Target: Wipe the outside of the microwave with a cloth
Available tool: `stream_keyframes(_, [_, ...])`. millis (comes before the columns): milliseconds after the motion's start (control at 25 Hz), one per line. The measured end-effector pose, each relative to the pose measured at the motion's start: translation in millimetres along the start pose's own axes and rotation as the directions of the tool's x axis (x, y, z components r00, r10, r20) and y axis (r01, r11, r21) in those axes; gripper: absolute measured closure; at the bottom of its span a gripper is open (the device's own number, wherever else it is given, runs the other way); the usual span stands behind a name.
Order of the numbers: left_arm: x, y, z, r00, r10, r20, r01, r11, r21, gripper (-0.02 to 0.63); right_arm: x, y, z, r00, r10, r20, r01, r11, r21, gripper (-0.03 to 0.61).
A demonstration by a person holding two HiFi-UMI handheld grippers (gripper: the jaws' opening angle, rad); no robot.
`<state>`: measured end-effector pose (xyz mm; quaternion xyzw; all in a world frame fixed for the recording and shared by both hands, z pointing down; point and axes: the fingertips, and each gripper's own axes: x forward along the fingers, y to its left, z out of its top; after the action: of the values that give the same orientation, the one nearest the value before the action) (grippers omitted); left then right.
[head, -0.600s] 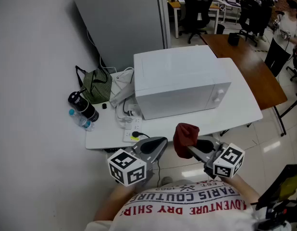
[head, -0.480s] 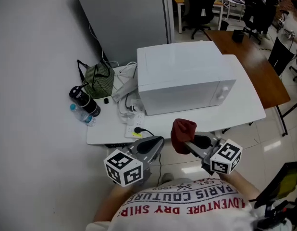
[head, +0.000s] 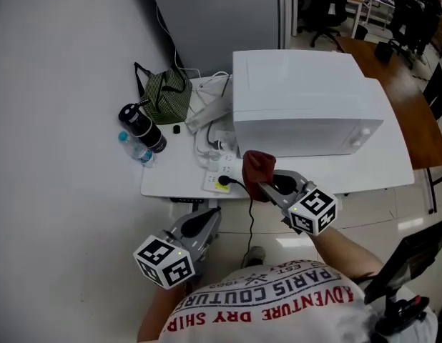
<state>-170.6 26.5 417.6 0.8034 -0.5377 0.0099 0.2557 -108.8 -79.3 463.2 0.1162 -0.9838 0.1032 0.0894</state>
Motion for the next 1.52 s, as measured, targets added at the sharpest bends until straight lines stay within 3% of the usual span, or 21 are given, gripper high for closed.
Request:
stream_keyframes(360, [-19.9, 29.9, -6.2, 0.996, 0.088, -0.019, -0.089, 0.996, -0.029, 0.607, 73.4, -35.8, -58.4, 0.991, -0.049, -0.125, 0.038, 0.995, -0.092, 0.534])
stream_keyframes(600, [-15.1, 44.0, -4.3, 0.996, 0.086, -0.033, -0.088, 0.995, -0.037, 0.607, 99.1, -49.5, -69.9, 0.985, -0.082, -0.153, 0.057, 0.985, -0.163, 0.534])
stream_keyframes(720, [-7.3, 47.5, -2.2, 0.996, 0.077, -0.045, -0.079, 0.996, -0.033, 0.607, 99.1, -65.9, -72.9, 0.981, -0.116, -0.153, 0.093, 0.984, -0.15, 0.534])
stream_keyframes(1120, [43.3, 31.6, 10.6, 0.995, -0.026, -0.093, 0.027, 1.0, 0.008, 0.607, 34.4, -136.1, -76.2, 0.946, -0.299, -0.123, 0.294, 0.954, -0.061, 0.534])
stream_keyframes(1320, [81.0, 6.7, 13.7, 0.985, -0.116, -0.126, 0.121, 0.992, 0.035, 0.607, -18.3, -173.0, -78.7, 0.909, -0.403, -0.108, 0.402, 0.915, -0.031, 0.534])
stream_keyframes(1520, [112.8, -13.1, 13.0, 0.967, -0.2, -0.157, 0.21, 0.976, 0.05, 0.607, -73.4, -205.4, -86.2, 0.853, -0.51, -0.108, 0.513, 0.858, 0.004, 0.534])
